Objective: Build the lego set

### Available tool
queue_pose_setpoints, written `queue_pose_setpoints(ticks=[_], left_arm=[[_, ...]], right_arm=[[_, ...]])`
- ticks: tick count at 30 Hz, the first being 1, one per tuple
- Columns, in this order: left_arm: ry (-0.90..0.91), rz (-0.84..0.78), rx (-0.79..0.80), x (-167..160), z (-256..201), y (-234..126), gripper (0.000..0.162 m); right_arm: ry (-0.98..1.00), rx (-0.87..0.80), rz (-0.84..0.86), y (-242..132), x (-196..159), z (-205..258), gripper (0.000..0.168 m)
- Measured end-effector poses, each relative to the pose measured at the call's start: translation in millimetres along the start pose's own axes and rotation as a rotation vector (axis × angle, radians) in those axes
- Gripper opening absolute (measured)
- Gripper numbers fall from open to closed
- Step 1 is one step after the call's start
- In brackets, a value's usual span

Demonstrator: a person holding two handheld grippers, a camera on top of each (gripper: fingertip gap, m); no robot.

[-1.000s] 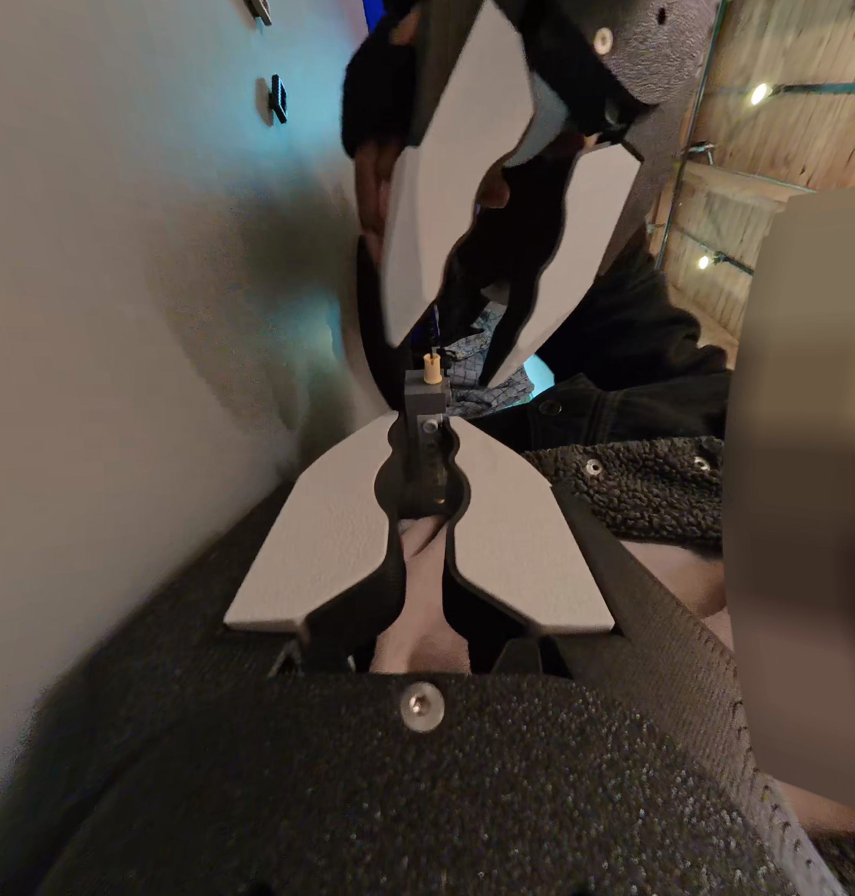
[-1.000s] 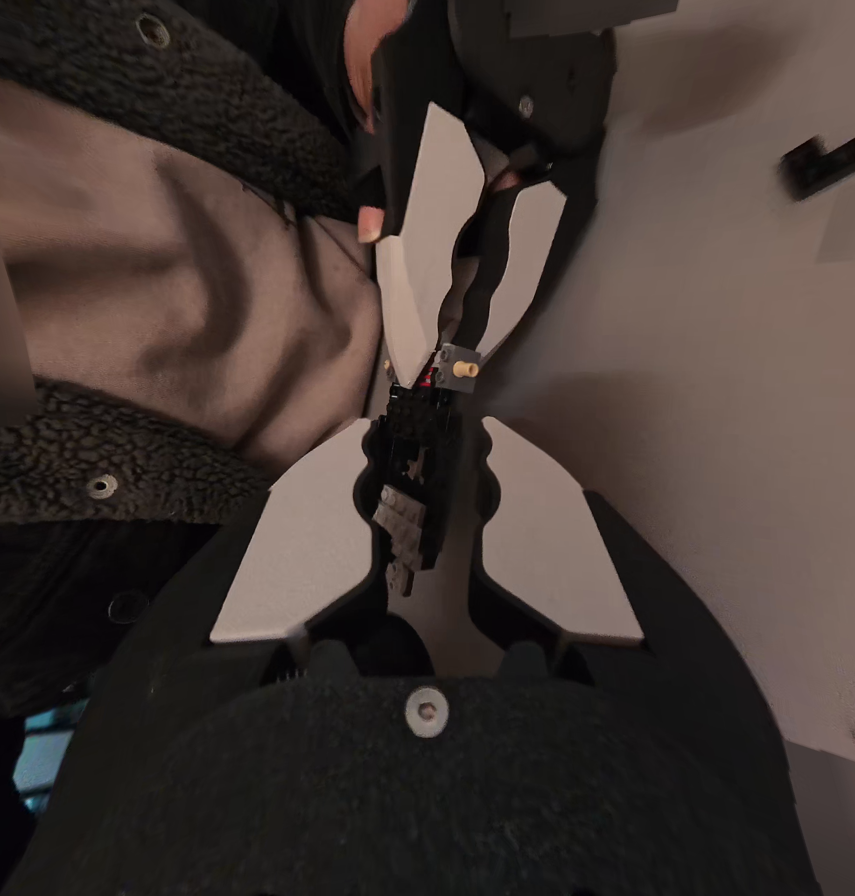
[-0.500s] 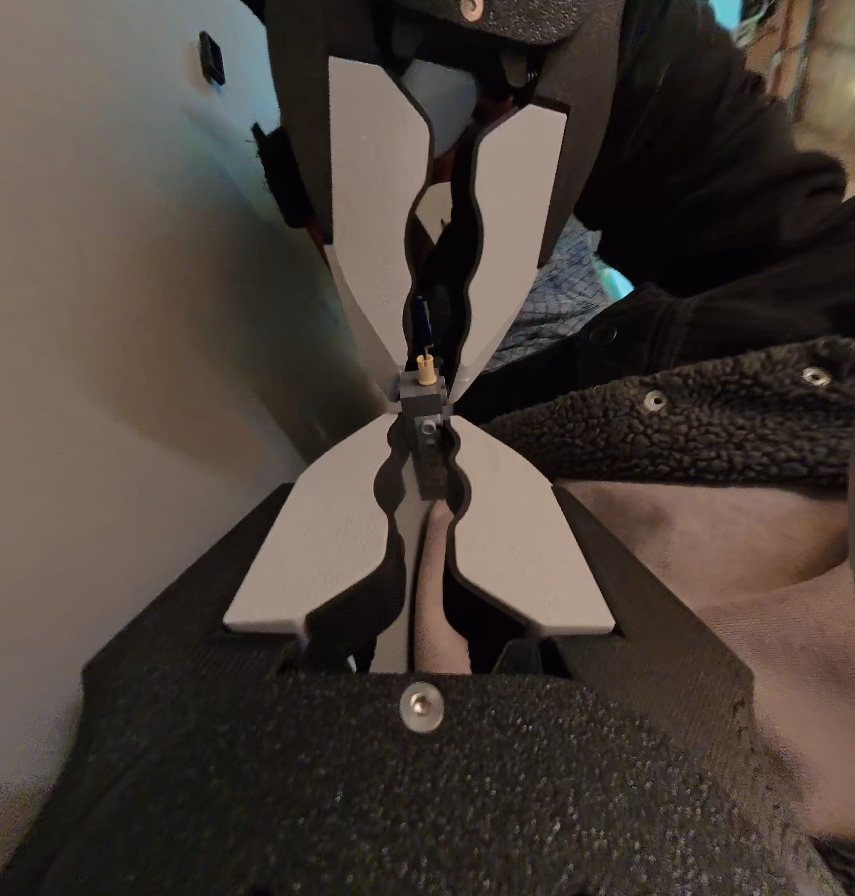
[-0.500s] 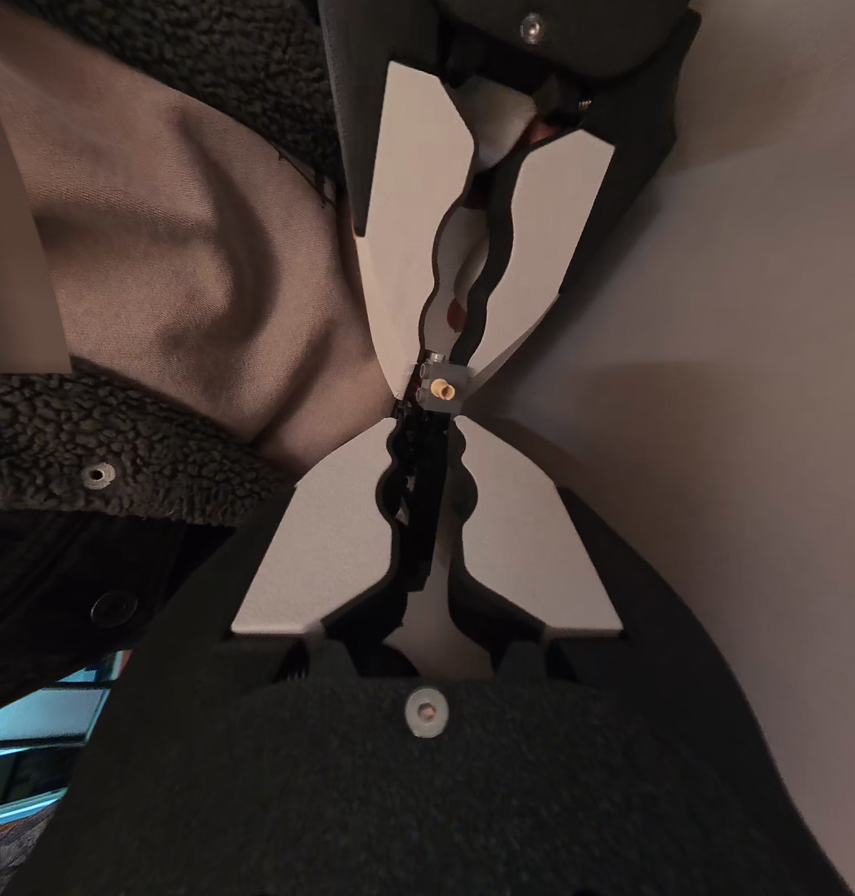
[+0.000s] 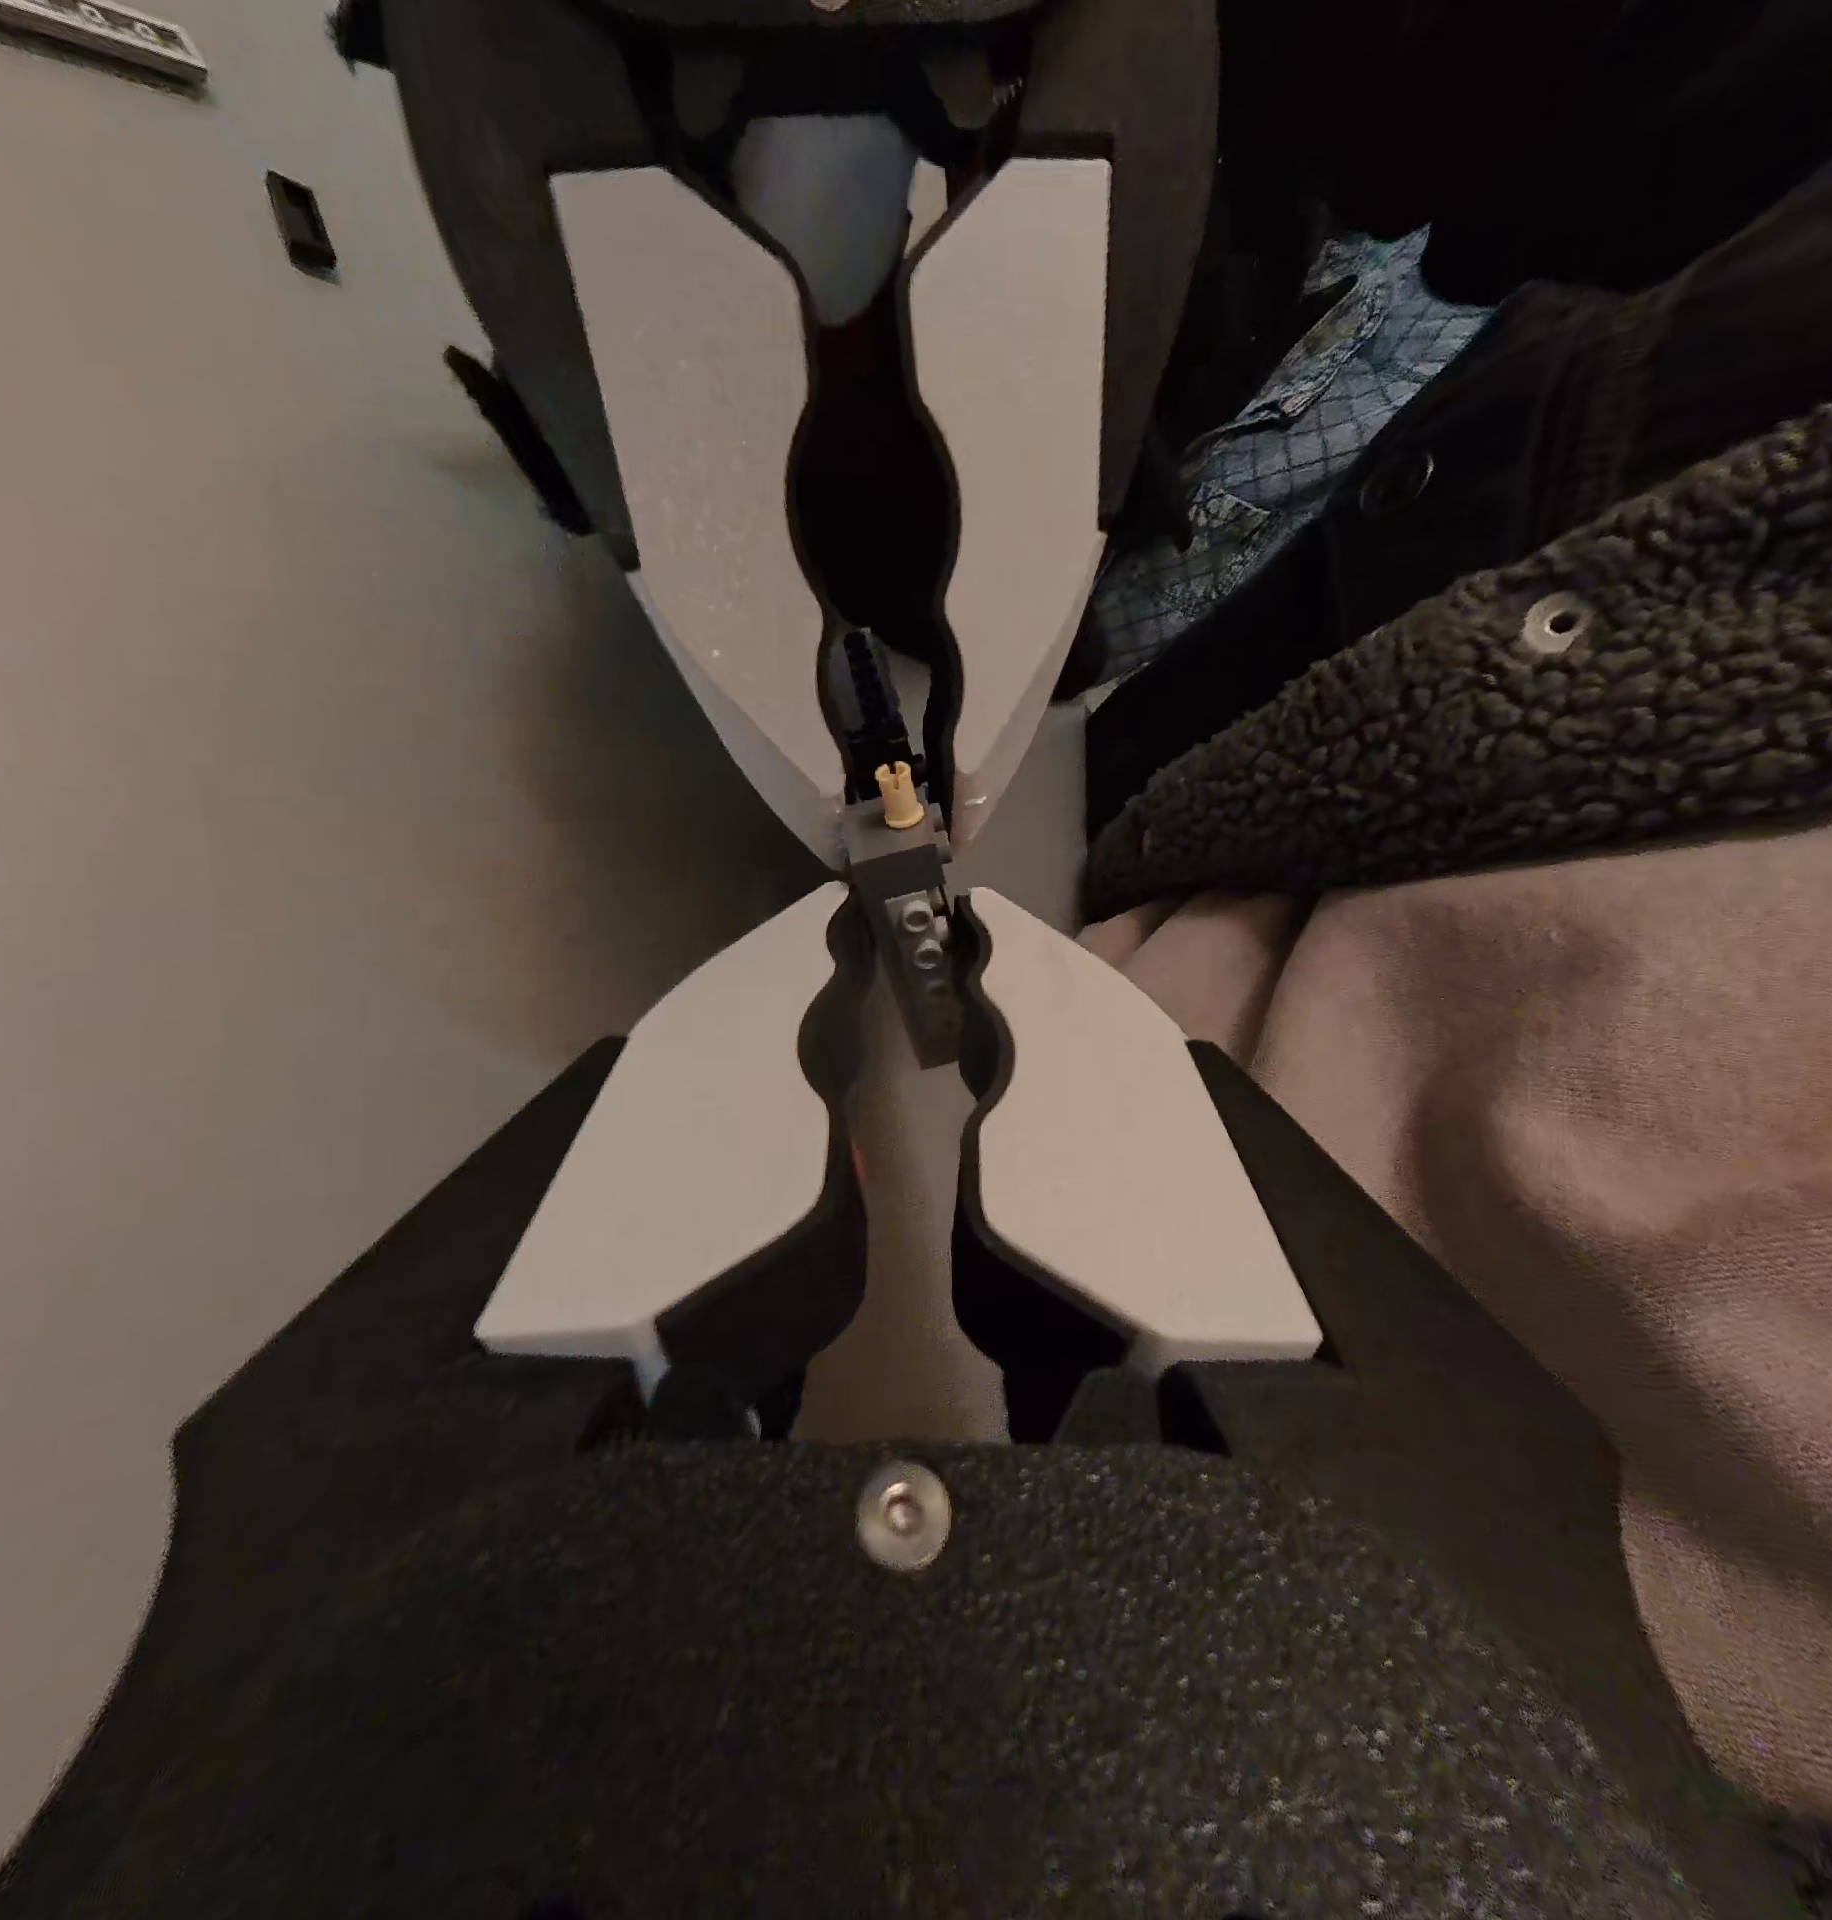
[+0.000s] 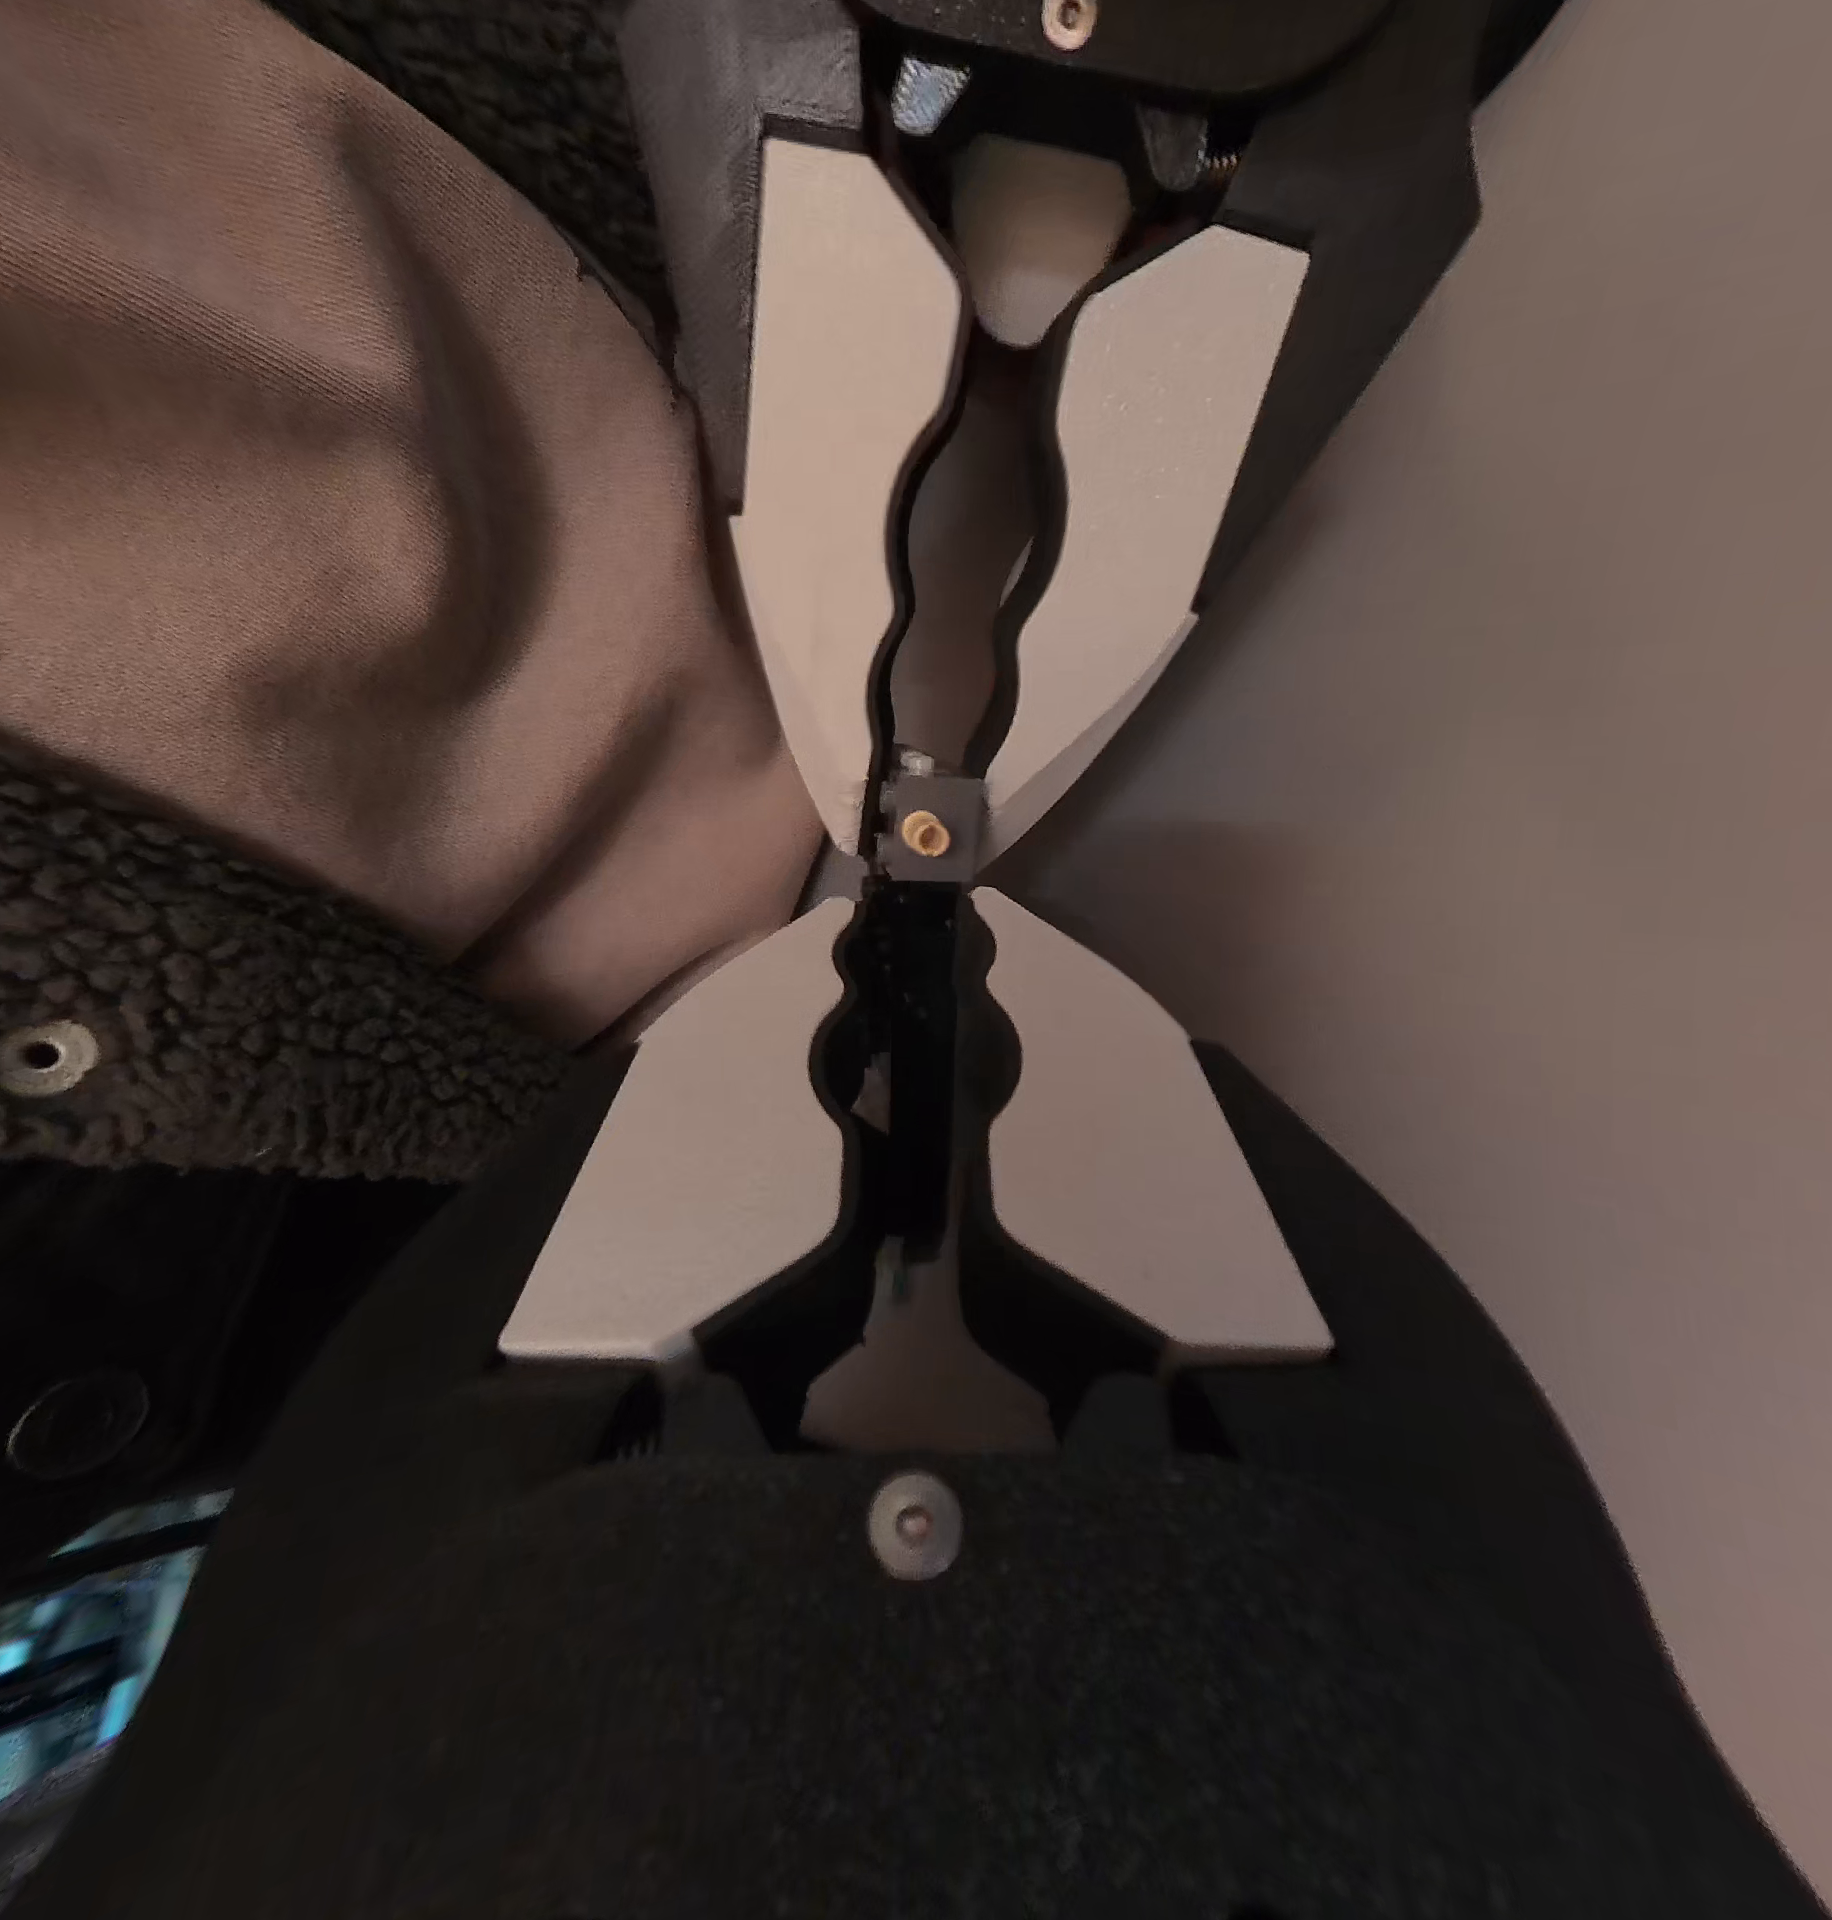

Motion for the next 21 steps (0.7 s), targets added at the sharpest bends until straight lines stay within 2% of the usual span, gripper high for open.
queue_pose_setpoints(ticks=[2, 4, 7, 10, 15, 21], left_arm=[[0.012, -0.034, -0.008, 3, -2, -3, 0.013], [0.063, -0.043, -0.008, 4, -6, -4, 0.013], [0.087, -0.052, 0.005, 5, -7, -4, 0.012], [0.119, -0.043, 0.029, 3, -7, -3, 0.012], [0.210, -0.025, 0.105, 5, -7, -2, 0.012], [0.328, -0.003, 0.222, 5, -6, -2, 0.012]], right_arm=[[-0.053, -0.051, -0.025, -4, 4, 5, 0.017], [-0.099, -0.114, -0.004, -9, 3, 7, 0.034], [-0.120, -0.148, -0.012, -11, 2, 12, 0.039], [-0.133, -0.178, -0.019, -9, 3, 13, 0.037], [-0.176, -0.237, -0.010, -7, 7, 12, 0.021], [-0.222, -0.322, 0.014, -4, 9, 12, 0.015]])
Point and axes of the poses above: each gripper's, where its closed fingertips meet, y out along the fingers, x out of its top, z = x × y across the jaws, the point moved 1 cm from there along -y, back along the fingers, and after that the axes turned 7 degrees about y, right-handed, at the moved point
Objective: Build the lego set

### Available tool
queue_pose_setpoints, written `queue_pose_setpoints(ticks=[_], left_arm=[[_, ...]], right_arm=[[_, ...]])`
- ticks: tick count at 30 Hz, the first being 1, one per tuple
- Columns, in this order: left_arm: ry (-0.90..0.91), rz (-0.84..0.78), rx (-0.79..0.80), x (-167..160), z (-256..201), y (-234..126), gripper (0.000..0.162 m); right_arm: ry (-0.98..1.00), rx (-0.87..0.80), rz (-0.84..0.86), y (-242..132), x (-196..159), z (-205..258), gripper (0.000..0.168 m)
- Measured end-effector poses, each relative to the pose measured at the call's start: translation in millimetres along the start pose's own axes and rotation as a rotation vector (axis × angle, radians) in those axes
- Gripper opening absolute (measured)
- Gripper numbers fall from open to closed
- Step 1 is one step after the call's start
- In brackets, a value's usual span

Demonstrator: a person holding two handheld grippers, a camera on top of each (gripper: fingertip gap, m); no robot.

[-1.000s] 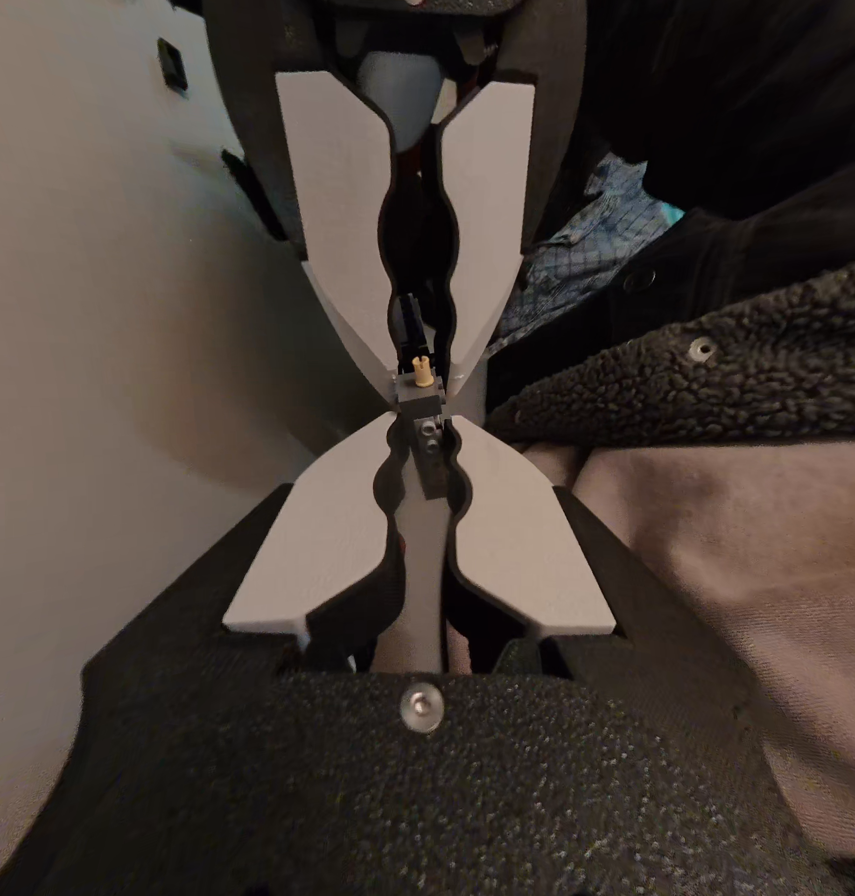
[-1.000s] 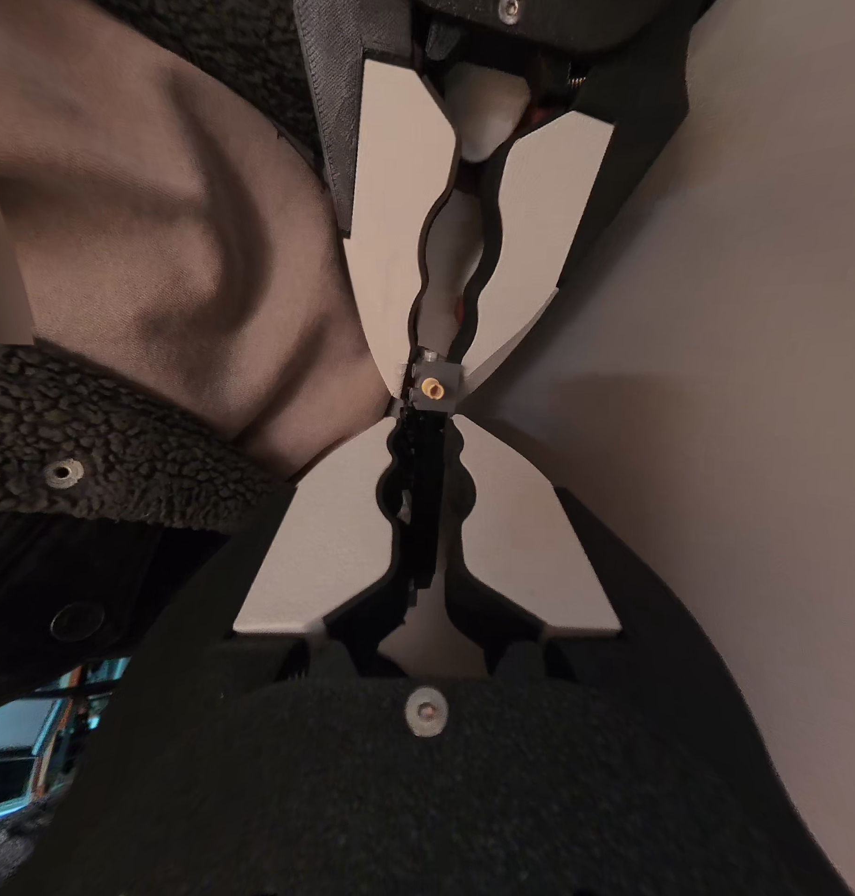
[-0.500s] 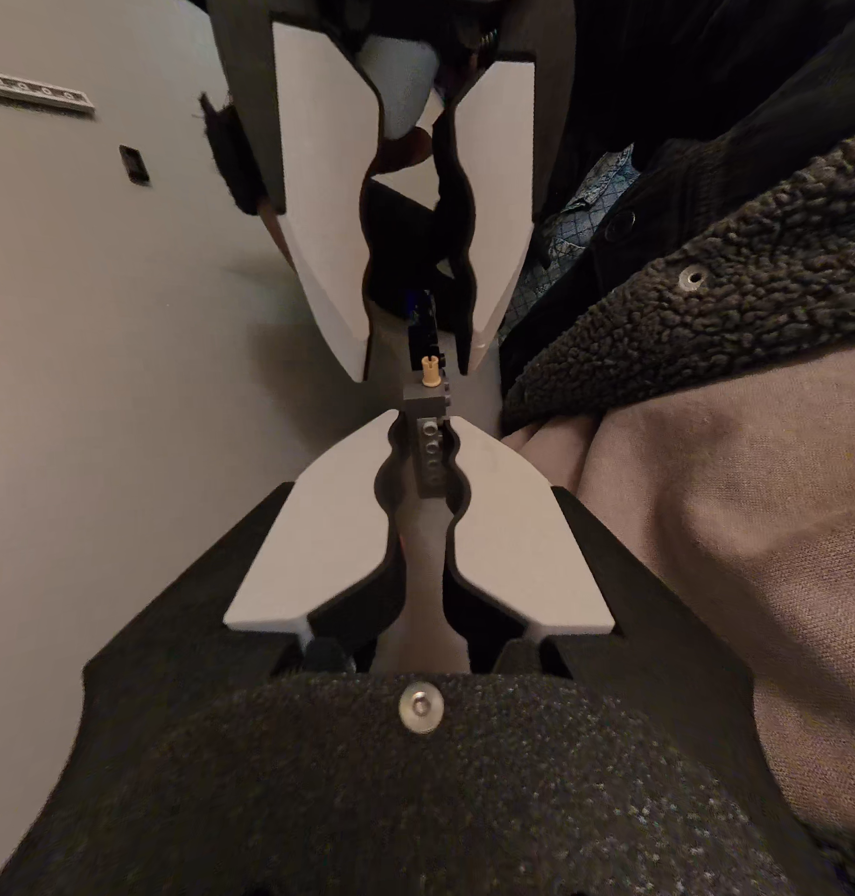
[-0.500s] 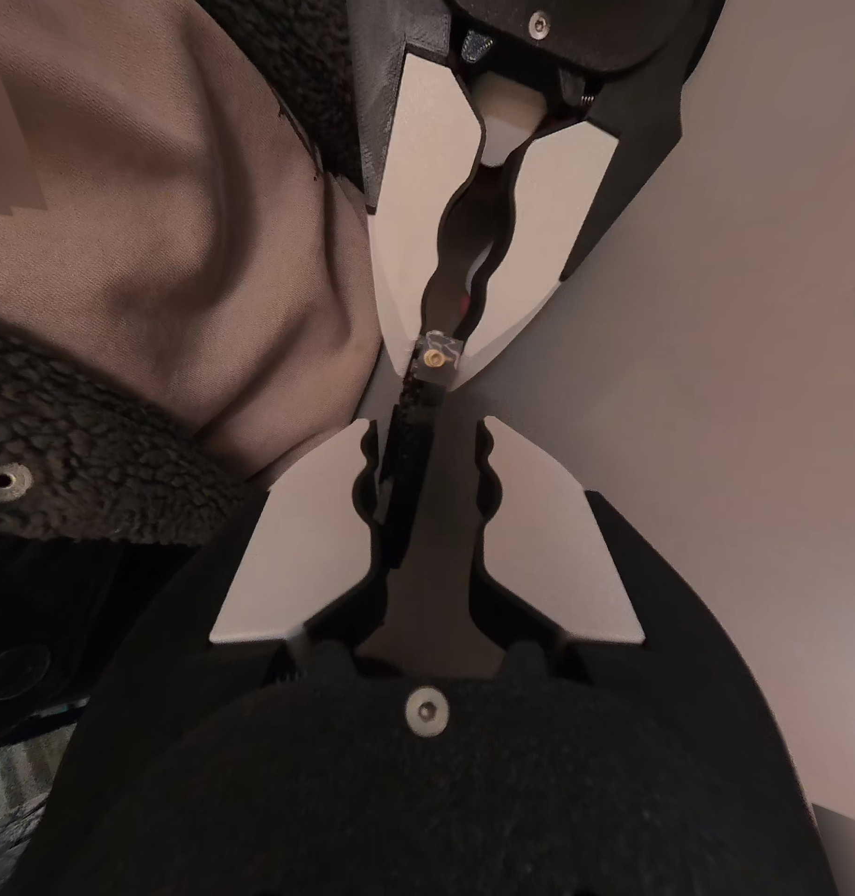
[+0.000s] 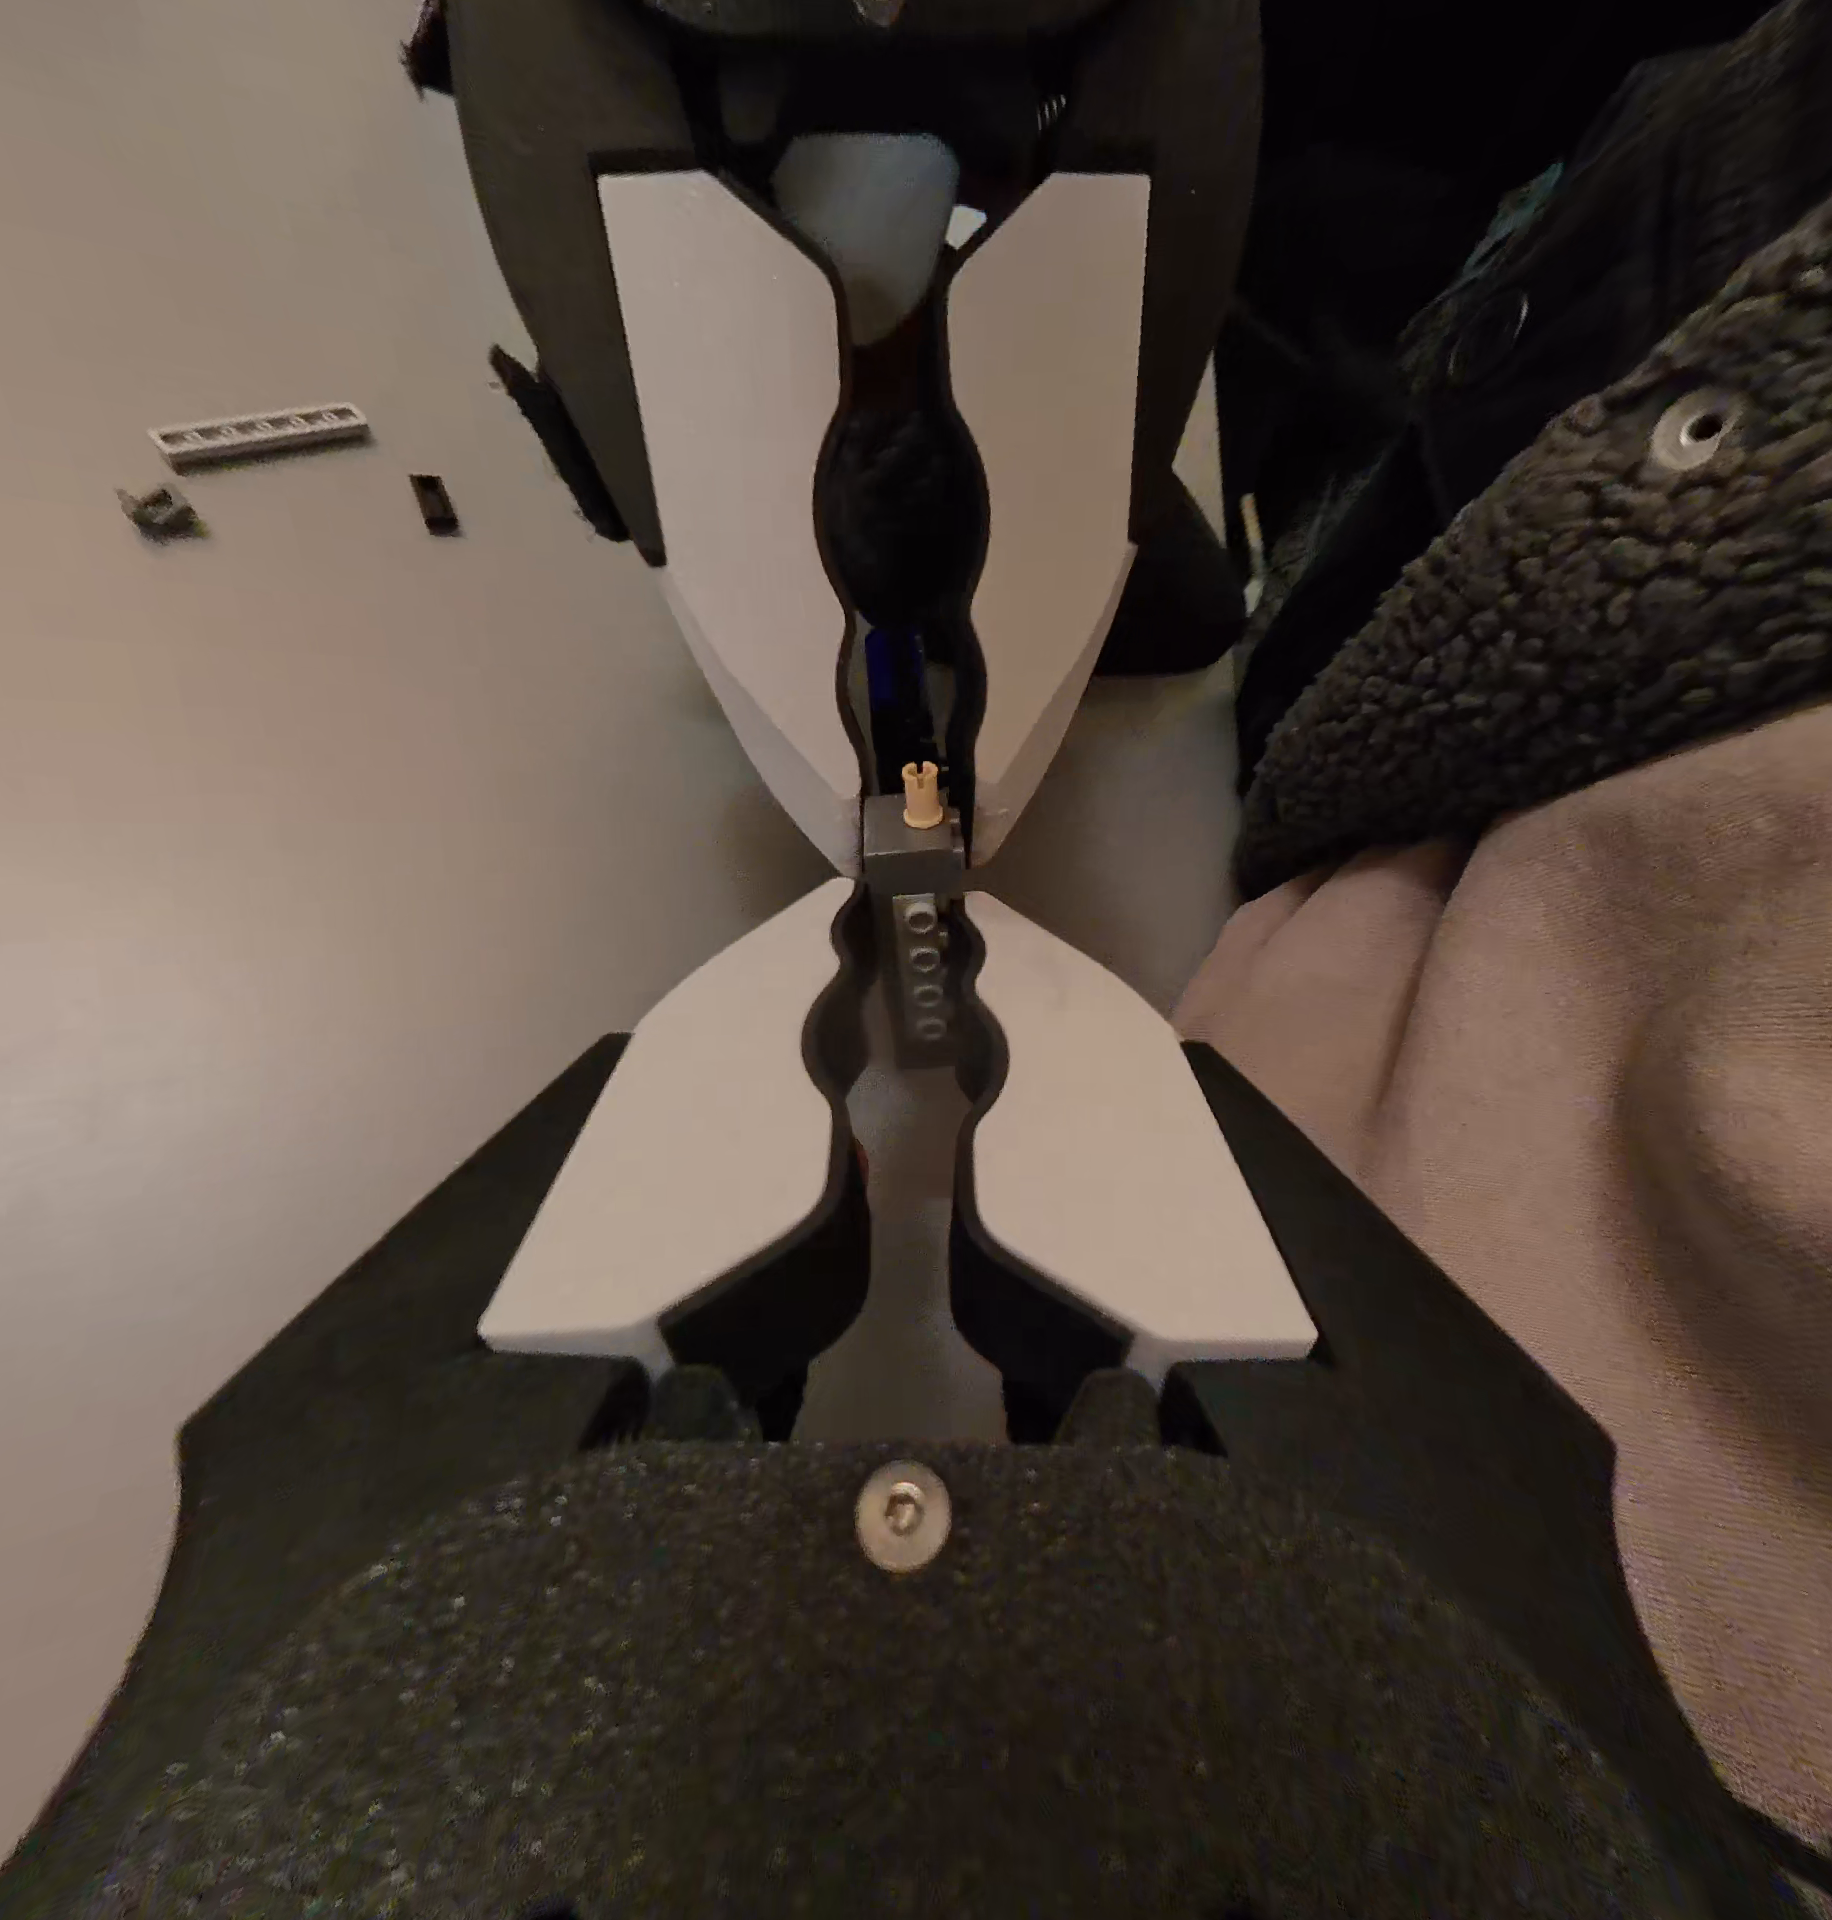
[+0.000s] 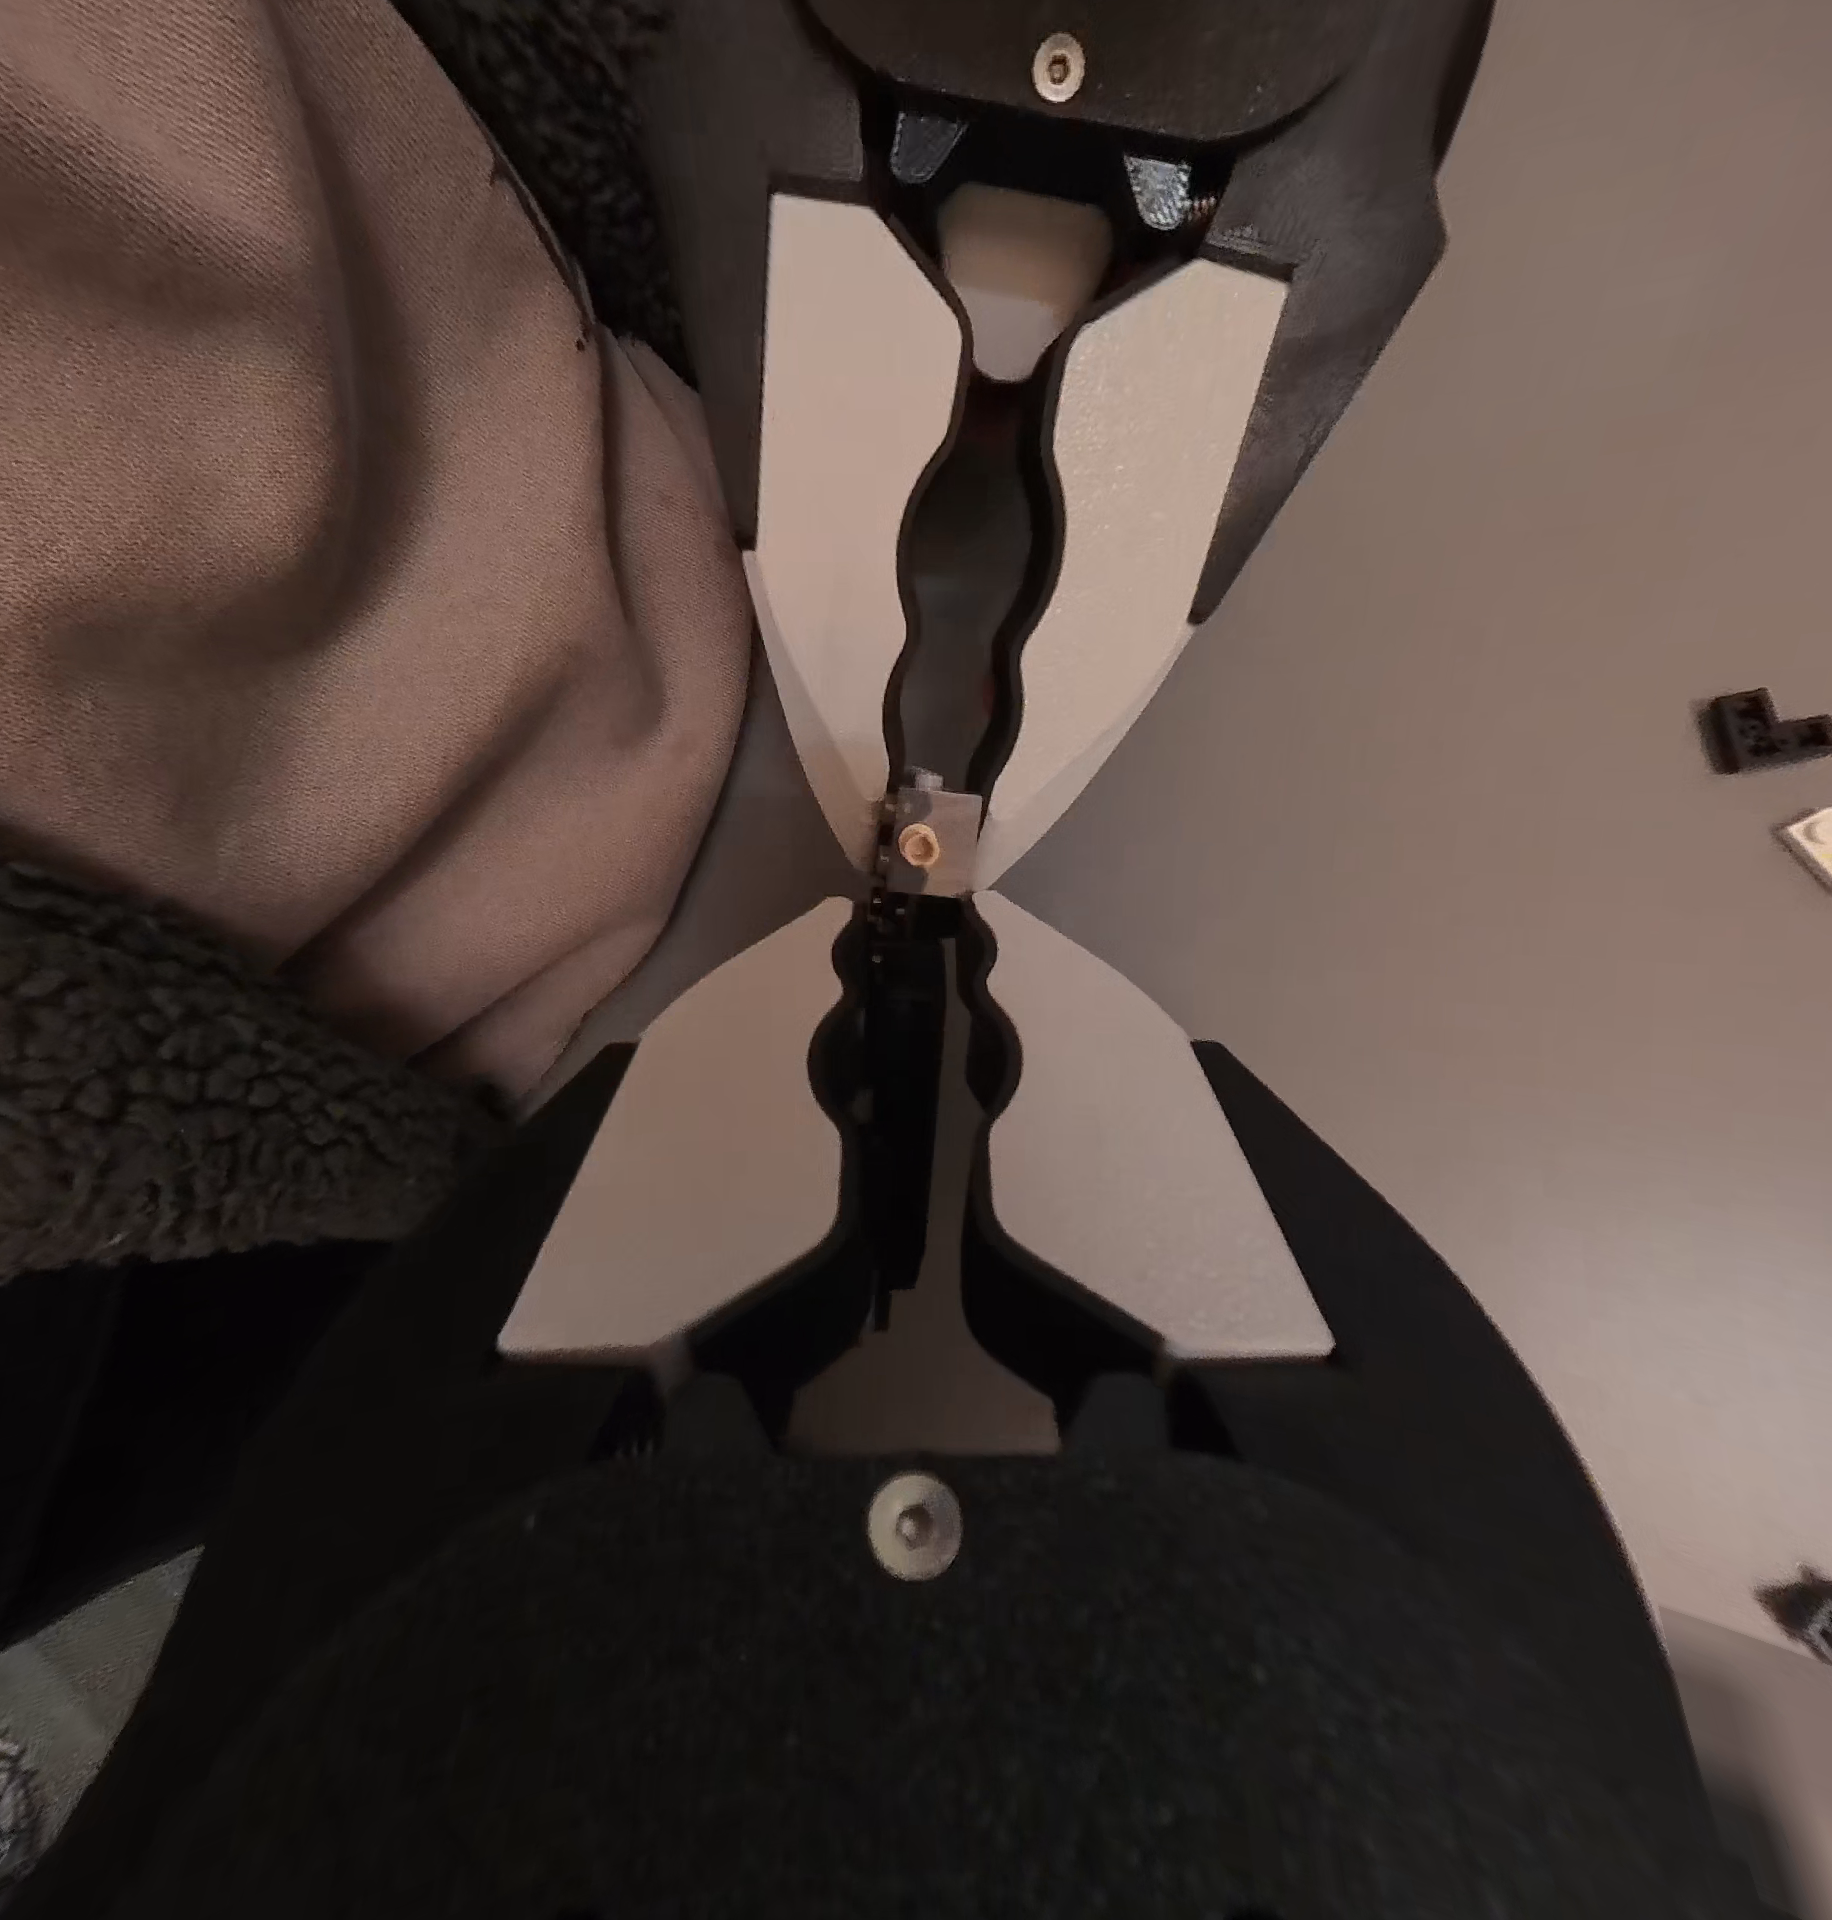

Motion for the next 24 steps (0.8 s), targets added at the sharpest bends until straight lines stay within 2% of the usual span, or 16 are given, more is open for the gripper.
queue_pose_setpoints(ticks=[5, 9, 11, 14, 16, 18, 19, 21, 24], left_arm=[[0.087, 0.009, 0.087, 1, 3, -2, 0.012], [0.048, -0.020, 0.062, 0, 1, 0, 0.012], [-0.049, -0.089, 0.014, 7, 4, -5, 0.012], [-0.281, -0.215, -0.062, 13, 18, -15, 0.012], [-0.489, -0.318, -0.124, 15, 32, -21, 0.012], [-0.664, -0.410, -0.150, 13, 48, -26, 0.012], [-0.728, -0.454, -0.151, 13, 56, -28, 0.012], [-0.818, -0.532, -0.132, 13, 70, -32, 0.012], [-0.877, -0.613, -0.074, 12, 82, -36, 0.012]], right_arm=[[0.004, -0.067, -0.014, -2, 2, -3, 0.014], [0.027, -0.069, -0.034, -1, 1, -1, 0.015], [0.042, -0.115, -0.113, -15, 9, -4, 0.020], [0.094, -0.250, -0.280, -65, 12, -23, 0.035], [0.161, -0.365, -0.379, -97, -2, -42, 0.029], [0.237, -0.490, -0.400, -112, -26, -63, 0.022], [0.268, -0.526, -0.398, -112, -38, -70, 0.022], [0.341, -0.488, -0.419, -100, -48, -74, 0.025], [0.439, -0.421, -0.510, -75, -39, -72, 0.034]])
Point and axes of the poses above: each gripper's, where its closed fingertips meet, y out along the fingers, x out of its top, z = x × y across the jaws, the point moved 1 cm from there along -y, back along the fingers, and after that the axes turned 7 degrees about y, right-handed, at the moved point
